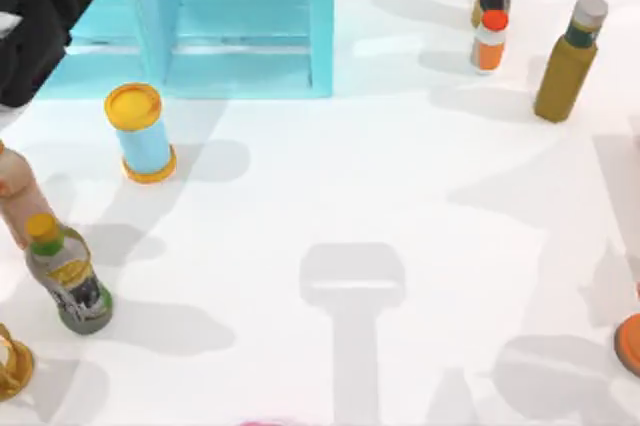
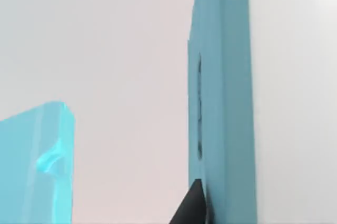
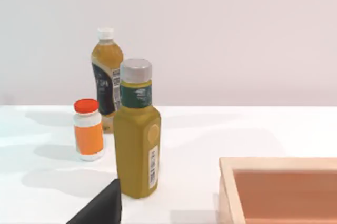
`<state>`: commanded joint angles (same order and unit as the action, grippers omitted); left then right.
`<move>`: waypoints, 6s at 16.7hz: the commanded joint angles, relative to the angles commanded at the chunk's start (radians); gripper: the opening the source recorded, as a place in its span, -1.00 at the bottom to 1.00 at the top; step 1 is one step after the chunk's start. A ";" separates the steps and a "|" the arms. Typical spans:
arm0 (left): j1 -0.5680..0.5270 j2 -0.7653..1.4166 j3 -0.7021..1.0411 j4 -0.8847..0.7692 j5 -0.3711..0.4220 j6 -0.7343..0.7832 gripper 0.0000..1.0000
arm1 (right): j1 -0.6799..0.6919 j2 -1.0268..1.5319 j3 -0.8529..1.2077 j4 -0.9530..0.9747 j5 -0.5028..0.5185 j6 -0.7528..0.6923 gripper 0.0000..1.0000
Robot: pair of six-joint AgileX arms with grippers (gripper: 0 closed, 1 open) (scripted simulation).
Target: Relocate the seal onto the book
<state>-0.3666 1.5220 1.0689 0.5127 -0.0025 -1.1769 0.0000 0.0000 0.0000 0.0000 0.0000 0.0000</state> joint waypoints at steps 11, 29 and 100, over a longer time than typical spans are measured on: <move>-0.626 0.333 0.083 -0.373 -0.789 -0.869 -1.00 | 0.000 0.000 0.000 0.000 0.000 0.000 1.00; -0.786 0.513 0.131 -0.575 -1.236 -1.203 -1.00 | 0.000 0.000 0.000 0.000 0.000 0.000 1.00; -1.128 0.620 0.298 -1.911 -1.156 -2.471 1.00 | 0.000 0.000 0.000 0.000 0.000 0.000 1.00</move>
<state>-1.4947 2.1421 1.3669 -1.3985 -1.1583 -3.6477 0.0000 0.0000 0.0000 0.0000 0.0000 0.0000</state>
